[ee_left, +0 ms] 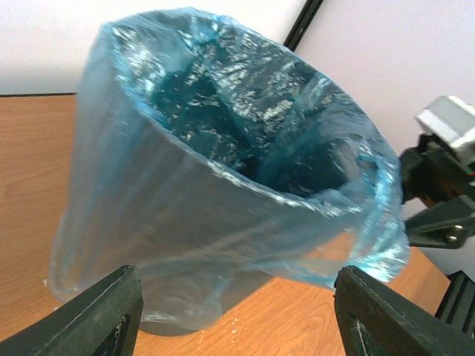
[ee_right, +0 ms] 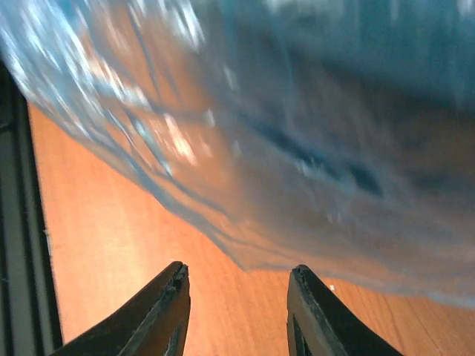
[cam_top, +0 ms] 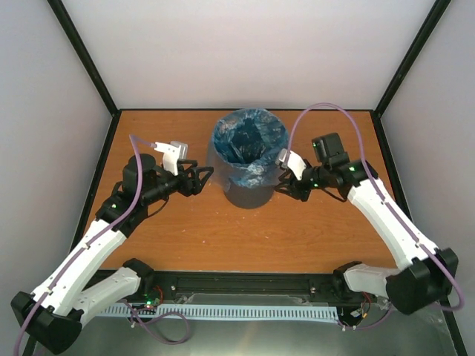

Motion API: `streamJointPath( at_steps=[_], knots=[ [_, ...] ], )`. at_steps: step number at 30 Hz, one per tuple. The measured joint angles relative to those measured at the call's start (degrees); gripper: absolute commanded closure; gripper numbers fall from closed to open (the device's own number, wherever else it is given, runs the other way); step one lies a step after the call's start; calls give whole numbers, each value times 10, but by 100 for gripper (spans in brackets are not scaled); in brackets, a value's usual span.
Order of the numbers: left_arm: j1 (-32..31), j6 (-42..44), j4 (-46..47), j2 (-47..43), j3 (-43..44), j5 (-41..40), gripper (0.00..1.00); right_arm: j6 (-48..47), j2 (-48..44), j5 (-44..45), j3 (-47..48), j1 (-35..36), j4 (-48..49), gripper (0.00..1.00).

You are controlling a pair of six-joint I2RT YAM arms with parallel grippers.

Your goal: Put the trash bags into the trash bin

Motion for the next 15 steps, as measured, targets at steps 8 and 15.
streamJointPath(
  at_steps=[8,15],
  knots=[
    [0,9,-3,0,0,-12,29,7,-95,32,-13,3,5,56],
    [-6,18,24,40,1,49,29,8,-72,27,17,41,18,57]
  ],
)
